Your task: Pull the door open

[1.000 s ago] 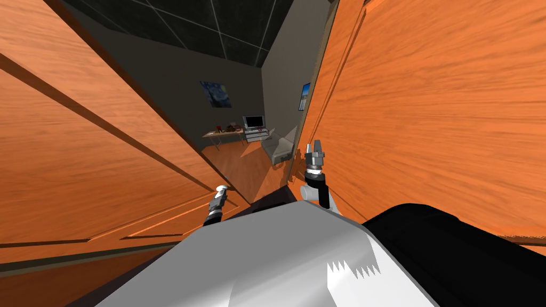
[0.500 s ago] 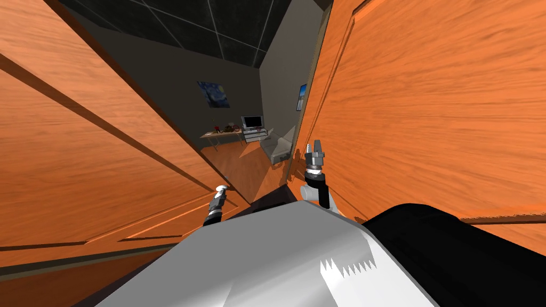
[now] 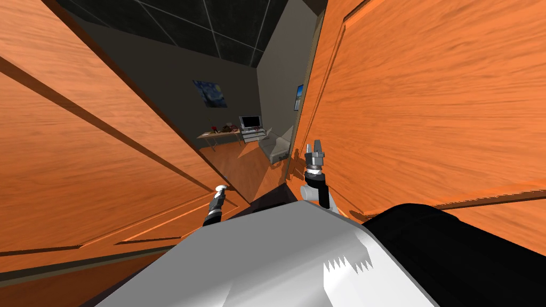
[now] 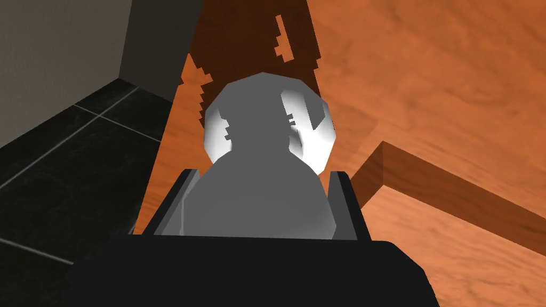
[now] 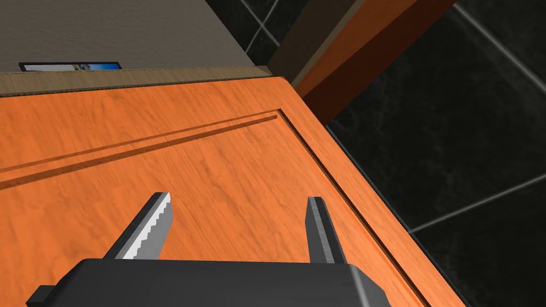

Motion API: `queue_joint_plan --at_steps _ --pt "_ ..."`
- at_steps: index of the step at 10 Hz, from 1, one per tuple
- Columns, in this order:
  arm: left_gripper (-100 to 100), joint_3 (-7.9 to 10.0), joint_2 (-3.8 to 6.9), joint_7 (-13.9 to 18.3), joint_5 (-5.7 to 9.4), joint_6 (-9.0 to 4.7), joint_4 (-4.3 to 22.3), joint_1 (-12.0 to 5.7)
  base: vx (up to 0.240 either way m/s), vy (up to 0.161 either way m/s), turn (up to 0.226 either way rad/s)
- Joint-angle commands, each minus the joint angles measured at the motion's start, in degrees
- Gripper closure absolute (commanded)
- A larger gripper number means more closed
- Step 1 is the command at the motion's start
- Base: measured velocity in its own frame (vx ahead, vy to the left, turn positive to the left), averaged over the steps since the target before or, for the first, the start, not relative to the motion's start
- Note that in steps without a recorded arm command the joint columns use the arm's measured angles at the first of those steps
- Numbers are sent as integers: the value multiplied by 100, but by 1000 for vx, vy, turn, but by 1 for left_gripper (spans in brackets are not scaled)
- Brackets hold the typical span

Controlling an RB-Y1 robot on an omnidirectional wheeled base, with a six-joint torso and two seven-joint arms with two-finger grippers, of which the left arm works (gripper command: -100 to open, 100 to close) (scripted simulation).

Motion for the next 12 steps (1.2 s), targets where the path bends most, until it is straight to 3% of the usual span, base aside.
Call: queue_joint_plan --at_steps 1,12 --pt "100 -11 -9 204 30 -1 17 -4 -34 9 -32" --pt "100 -70 33 1779 394 8 115 -85 -36 11 -49"
